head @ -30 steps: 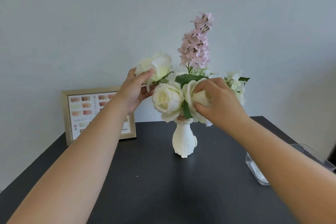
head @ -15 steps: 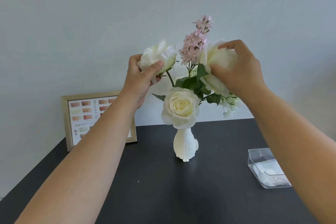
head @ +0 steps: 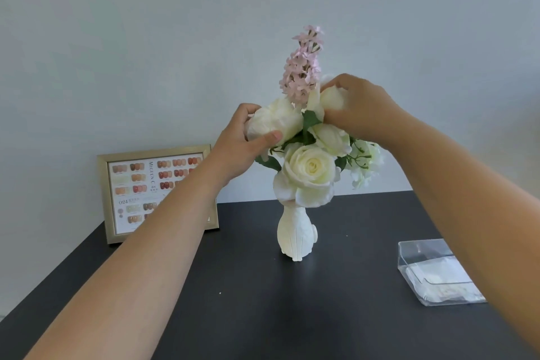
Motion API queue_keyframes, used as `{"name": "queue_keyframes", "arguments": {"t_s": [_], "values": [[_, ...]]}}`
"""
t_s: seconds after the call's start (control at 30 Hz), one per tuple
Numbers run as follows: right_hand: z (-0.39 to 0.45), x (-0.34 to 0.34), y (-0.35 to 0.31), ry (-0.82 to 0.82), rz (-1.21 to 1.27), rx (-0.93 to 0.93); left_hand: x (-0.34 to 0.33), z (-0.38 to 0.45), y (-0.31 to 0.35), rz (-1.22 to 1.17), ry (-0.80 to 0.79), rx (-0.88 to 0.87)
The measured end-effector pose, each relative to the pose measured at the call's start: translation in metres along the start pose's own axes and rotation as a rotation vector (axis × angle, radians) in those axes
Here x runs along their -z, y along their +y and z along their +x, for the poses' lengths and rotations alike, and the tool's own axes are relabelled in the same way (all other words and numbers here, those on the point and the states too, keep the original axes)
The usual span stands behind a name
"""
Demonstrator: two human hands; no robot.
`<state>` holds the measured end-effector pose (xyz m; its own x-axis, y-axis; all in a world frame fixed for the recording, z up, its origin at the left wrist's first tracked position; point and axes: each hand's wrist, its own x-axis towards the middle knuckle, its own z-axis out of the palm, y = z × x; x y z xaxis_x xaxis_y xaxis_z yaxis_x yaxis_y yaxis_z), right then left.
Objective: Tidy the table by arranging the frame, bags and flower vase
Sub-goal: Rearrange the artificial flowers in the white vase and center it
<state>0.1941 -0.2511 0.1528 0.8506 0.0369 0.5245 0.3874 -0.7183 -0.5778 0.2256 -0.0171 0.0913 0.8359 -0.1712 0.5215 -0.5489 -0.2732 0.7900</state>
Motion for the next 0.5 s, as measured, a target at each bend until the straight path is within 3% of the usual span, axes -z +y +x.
{"name": "queue_keyframes", "arguments": {"t_s": [0.23, 0.5], "values": [[0.005, 0.0, 0.004, -0.19, -0.037, -0.012, 0.001, -0.006, -0.008, 0.198, -0.002, 0.018], [0.009, 0.013, 0.026, -0.252, 0.046, -0.047, 0.008, -0.009, -0.026, 0.155, 0.168, 0.118]]}}
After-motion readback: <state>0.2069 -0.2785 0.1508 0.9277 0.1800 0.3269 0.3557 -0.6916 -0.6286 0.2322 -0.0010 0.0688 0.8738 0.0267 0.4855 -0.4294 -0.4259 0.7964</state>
